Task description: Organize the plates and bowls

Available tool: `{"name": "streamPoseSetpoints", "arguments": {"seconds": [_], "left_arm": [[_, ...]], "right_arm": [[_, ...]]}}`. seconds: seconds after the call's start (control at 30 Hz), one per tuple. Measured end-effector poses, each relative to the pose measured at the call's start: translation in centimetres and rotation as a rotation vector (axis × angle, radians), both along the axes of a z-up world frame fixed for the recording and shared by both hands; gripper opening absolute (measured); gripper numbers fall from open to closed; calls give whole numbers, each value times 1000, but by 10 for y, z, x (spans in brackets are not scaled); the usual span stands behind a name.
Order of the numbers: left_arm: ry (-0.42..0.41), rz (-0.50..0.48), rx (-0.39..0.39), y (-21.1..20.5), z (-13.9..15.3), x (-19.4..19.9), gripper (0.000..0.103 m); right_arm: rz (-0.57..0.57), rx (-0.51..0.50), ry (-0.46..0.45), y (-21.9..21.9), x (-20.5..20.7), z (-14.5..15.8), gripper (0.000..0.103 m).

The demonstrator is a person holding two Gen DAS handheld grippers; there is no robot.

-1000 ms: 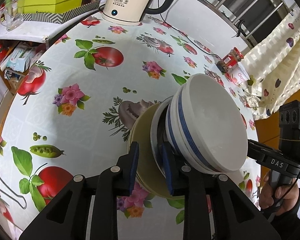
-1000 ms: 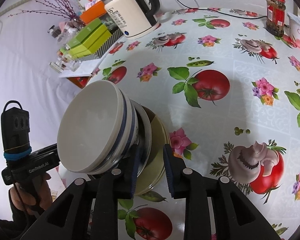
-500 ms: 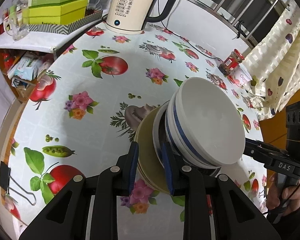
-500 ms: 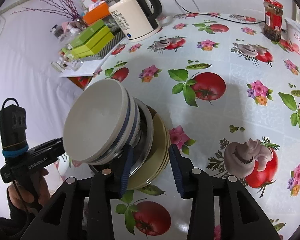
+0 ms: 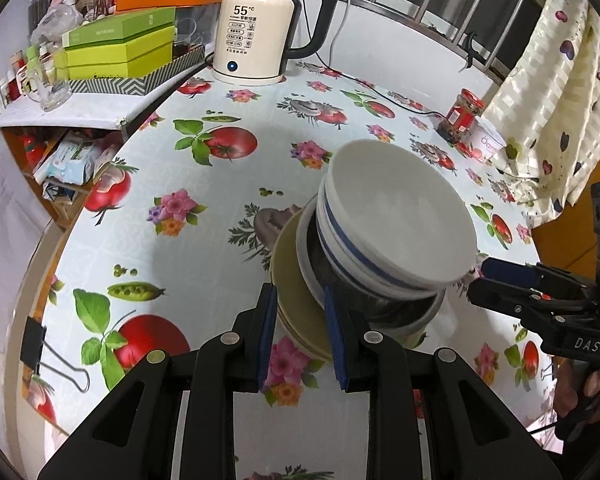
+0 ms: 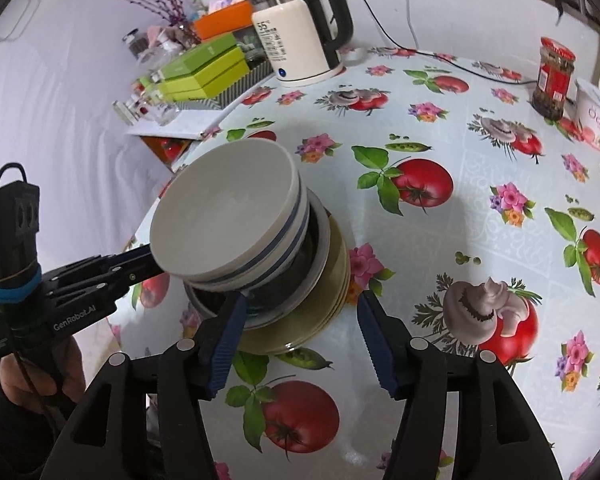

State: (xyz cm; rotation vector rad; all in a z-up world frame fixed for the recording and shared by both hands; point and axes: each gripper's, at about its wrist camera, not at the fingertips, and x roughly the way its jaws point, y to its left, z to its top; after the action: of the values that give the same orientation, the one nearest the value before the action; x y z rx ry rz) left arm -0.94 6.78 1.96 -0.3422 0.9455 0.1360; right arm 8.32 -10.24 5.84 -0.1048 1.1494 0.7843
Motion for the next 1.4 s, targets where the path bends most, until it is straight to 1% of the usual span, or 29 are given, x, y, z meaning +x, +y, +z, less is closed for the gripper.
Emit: {"name": "streamPoseSetpoints", "arguments": {"seconds": [0.1,0.43,0.53,0.77,0.93,1.13,1.4], "left_arm": [[10,4,20,-5,0,-5,25],[18,4,9,-13,-3,-13,25],[20,5,34,-17,-2,-14,25],[20,9,40,-20,-4,-16,25],[20,13,72,-23,-4,-17,25],[28,16,79,-24,-7,-17,25],[33,14,70,-24,-9,-17,25]], "right_arm": [[12,-14,-28,1,-7,2,65],[51,-49,-74,4,-26,4,67],[58,-55,-79,5,-29,3,68],[54,-67,-93,3,-33,2,68],[55,-70,-100,1,-35,2,69],[61,-72,-94,1,-37,1,69],[69,-73,-87,3,-37,-1,70]]}}
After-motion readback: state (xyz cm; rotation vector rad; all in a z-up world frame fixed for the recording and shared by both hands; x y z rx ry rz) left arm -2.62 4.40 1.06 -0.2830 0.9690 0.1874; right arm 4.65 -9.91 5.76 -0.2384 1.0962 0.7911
